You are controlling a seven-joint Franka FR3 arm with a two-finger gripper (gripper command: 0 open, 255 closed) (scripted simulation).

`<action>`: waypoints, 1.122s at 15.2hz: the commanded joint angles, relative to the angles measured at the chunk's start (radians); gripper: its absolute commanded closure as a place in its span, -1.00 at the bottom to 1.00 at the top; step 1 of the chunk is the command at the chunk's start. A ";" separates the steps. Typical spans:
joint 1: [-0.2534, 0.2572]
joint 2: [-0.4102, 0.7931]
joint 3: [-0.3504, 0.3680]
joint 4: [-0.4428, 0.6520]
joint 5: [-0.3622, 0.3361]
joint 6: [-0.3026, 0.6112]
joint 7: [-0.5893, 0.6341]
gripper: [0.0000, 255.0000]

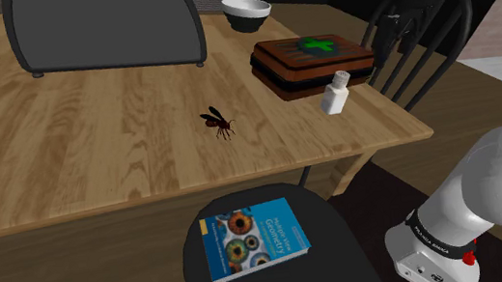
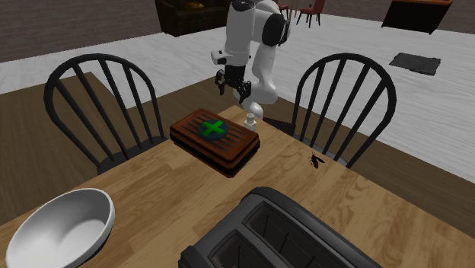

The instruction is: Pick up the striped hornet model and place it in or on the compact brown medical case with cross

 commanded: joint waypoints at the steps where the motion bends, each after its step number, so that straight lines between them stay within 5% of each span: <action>1: 0.000 0.000 0.000 0.000 0.000 0.000 0.000 -1.00; 17: 0.131 0.445 0.224 0.273 0.140 0.108 0.113 -1.00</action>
